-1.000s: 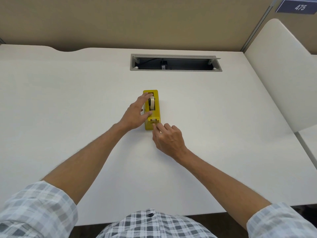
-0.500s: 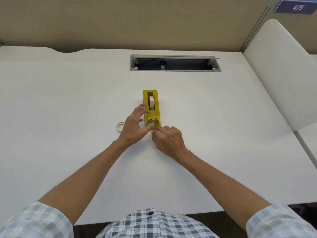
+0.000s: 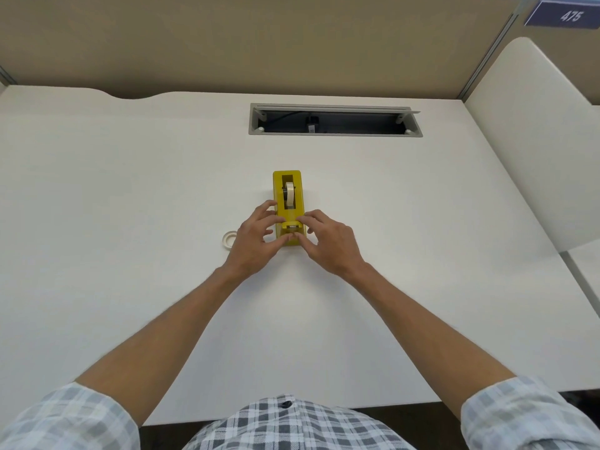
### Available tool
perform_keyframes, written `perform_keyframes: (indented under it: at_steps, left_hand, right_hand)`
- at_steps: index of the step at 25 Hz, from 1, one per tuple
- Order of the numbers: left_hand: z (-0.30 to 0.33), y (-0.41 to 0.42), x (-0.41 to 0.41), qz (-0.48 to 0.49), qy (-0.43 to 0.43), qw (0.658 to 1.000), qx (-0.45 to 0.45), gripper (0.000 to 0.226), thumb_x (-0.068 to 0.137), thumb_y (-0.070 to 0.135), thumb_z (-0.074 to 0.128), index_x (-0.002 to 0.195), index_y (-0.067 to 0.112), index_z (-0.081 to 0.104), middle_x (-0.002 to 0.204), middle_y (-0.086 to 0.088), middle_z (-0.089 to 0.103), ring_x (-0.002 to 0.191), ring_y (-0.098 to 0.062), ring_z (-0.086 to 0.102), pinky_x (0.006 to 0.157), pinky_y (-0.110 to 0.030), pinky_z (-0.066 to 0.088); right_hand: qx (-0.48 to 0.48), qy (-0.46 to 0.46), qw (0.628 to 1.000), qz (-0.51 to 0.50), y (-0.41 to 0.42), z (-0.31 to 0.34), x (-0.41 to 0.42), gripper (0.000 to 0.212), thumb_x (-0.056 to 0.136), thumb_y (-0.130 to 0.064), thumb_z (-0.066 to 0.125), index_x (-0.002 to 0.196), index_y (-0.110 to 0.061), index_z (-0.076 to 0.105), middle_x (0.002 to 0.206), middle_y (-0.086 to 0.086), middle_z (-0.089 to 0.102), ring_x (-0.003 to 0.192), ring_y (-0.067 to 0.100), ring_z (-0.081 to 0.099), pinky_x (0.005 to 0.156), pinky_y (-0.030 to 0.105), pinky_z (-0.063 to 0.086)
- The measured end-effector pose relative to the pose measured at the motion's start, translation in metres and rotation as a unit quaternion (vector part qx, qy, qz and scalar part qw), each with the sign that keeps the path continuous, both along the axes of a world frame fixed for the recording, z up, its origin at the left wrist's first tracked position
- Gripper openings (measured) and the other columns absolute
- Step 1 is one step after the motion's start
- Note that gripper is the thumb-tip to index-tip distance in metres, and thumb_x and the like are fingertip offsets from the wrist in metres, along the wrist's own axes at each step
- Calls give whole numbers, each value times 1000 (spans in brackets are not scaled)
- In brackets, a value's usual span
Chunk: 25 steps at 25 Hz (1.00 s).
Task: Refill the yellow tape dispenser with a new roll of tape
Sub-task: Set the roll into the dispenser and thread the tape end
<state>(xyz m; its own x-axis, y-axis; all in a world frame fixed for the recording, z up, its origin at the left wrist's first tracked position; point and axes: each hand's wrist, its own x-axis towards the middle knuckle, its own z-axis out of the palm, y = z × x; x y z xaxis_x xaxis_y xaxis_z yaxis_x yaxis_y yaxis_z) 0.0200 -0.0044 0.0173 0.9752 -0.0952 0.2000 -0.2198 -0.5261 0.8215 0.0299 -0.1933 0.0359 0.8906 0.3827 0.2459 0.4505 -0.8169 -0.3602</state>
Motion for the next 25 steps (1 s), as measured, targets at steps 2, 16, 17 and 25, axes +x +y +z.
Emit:
perform_keyframes:
  at_steps: [2,16,17,25]
  left_hand:
    - [0,1,0,-1,2,1000,-4,37,81,30,76,113,11,70,145,-1,48,120,-15,57,89,-37,58]
    - [3,-2,-1,-9,22,998,-51,32,82,13,76,113,6,70,144,-3,51,116,-19,62,87,-35,59]
    - [3,-2,-1,-10,24,998,-51,33,82,13,76,114,5,70,144,-2,50,116,-19,62,87,-35,59]
    - [4,0,-4,-25,23,999,-20,36,83,14,75,117,8,69,149,-1,47,122,-17,58,90,-32,57]
  right_hand:
    - [4,0,1000,12,0,0,2,30,96,-36,60,120,-19,65,117,-6,64,84,18,68,62,35,56]
    - [53,-9,998,-13,1,-4,-4,29,92,-33,67,115,-15,69,112,-4,68,81,17,68,63,33,56]
    - [54,-11,998,-12,1,-5,-5,29,92,-31,68,116,-15,69,112,-4,68,80,17,67,62,33,56]
    - [51,-7,999,-6,-1,-6,-9,32,90,-26,69,120,-13,67,114,-2,67,77,19,67,62,32,56]
